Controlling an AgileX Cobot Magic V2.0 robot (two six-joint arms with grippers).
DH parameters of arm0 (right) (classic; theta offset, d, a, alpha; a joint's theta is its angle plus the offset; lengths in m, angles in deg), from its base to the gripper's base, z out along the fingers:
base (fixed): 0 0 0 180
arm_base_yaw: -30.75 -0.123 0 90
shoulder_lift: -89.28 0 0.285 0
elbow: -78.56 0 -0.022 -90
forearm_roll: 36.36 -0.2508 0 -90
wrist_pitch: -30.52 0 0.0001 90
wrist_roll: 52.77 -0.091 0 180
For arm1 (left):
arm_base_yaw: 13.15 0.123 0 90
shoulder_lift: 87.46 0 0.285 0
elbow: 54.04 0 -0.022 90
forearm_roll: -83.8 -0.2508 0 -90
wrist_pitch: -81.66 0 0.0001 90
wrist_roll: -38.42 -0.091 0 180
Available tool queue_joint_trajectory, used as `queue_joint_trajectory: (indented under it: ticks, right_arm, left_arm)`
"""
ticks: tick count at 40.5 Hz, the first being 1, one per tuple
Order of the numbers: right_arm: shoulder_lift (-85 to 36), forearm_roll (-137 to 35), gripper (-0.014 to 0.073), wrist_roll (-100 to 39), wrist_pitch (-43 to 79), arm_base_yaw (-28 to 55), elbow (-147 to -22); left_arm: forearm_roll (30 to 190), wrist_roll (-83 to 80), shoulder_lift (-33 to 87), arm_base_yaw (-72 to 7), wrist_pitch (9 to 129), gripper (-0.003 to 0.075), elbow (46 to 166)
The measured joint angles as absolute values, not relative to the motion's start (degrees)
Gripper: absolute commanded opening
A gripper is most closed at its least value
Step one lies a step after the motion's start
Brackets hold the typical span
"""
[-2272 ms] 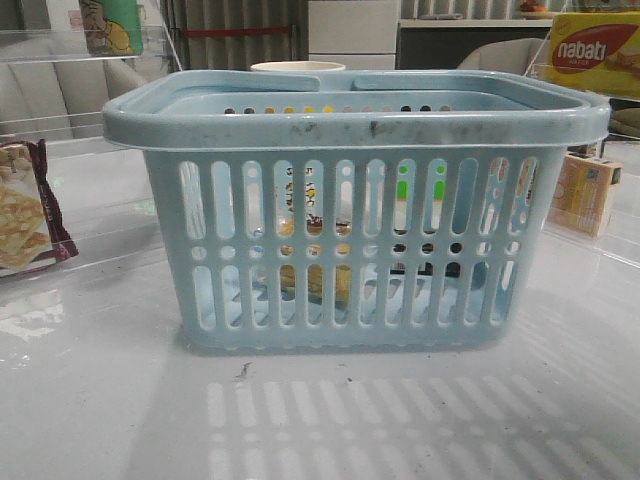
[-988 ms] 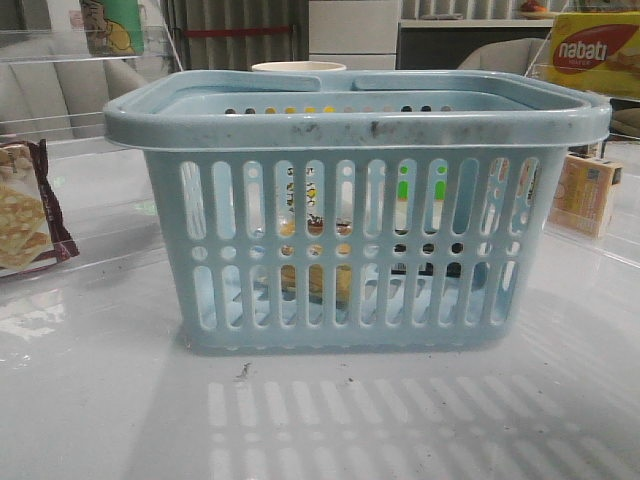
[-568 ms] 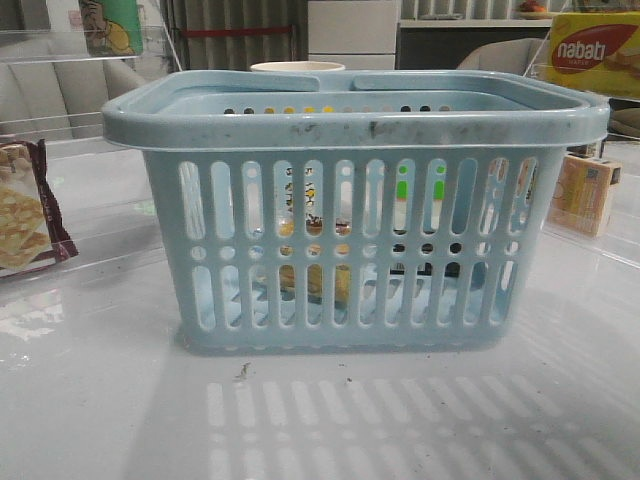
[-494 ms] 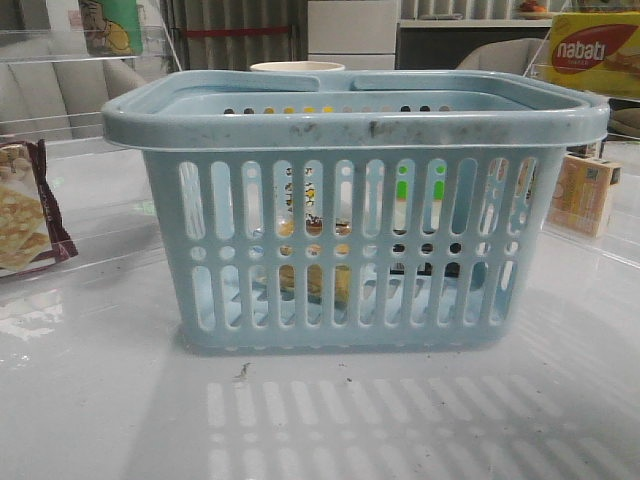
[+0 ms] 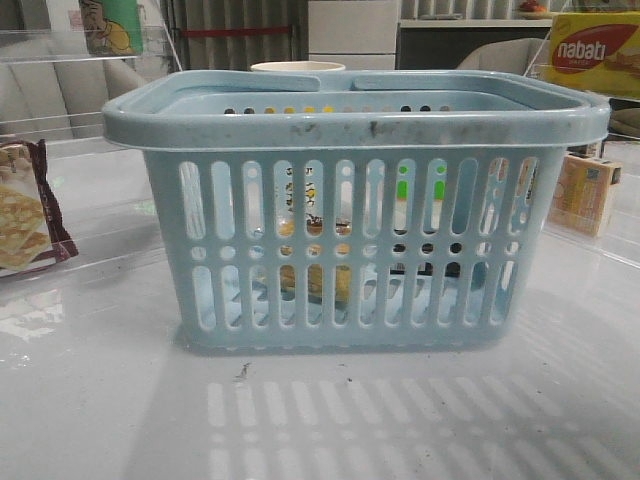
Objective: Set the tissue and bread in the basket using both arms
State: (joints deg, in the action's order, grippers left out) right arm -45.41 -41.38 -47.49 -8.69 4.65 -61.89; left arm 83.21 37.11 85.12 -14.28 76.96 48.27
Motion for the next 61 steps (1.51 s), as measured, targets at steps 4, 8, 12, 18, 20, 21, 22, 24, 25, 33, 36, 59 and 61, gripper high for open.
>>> queue_joint_trajectory:
  ticks: [4,8,12,18,20,21,22,24,25,33,36,59,61]
  right_arm:
    - [-45.41,-41.38,0.0025,-47.49,-8.69,4.65,-61.89]
    - [-45.41,-41.38,0.0025,-47.49,-8.69,4.65,-61.89]
    - [-45.41,-41.38,0.0025,-47.49,-8.69,4.65,-61.89]
    - [-45.83,-41.38,0.0025,-47.49,-8.73,4.65,-61.69]
    - [-46.93,-41.38,0.0025,-47.12,-8.73,5.28,-61.32]
    - [-47.28,-41.38,0.0025,-46.84,-8.73,5.60,-61.03]
    - [-48.35,-41.21,0.0025,-46.55,-8.45,6.73,-60.63]
    - [-50.01,-40.23,0.0025,-46.28,-7.61,8.57,-59.81]
    - [-51.32,-39.73,0.0025,-46.16,-6.65,10.10,-59.09]
    - [-61.93,-38.59,0.0025,-45.96,4.44,21.26,-49.56]
    - [-66.08,-38.50,0.0025,-45.96,8.69,24.12,-45.60]
    - [-83.37,-38.47,0.0025,-45.92,22.89,29.26,-23.03]
    - [-83.49,-38.47,0.0025,-45.92,24.08,29.26,-22.61]
  left_arm:
    - [83.11,37.11,85.12,-14.28,76.96,0.0090,48.27]
    - [83.11,37.11,85.12,-14.28,76.96,0.0091,48.27]
    - [83.11,37.11,85.12,-14.28,76.96,0.0090,48.27]
    - [83.11,37.11,85.12,-14.28,76.96,0.0090,48.27]
    - [83.11,37.11,85.12,-14.28,76.96,0.0091,48.27]
    - [83.11,37.11,85.12,-14.28,76.96,0.0090,48.27]
    - [83.11,37.11,85.12,-14.28,76.96,0.0091,48.27]
    - [83.11,37.11,85.12,-14.28,76.96,0.0090,48.27]
    - [83.11,37.11,85.12,-14.28,76.96,0.0090,48.27]
    - [83.11,37.11,85.12,-14.28,76.96,0.0090,48.27]
    - [83.11,37.11,85.12,-14.28,76.96,0.0090,48.27]
    - [83.11,37.11,85.12,-14.28,76.99,0.0090,48.27]
    - [83.11,37.11,85.12,-14.28,77.10,0.0090,48.27]
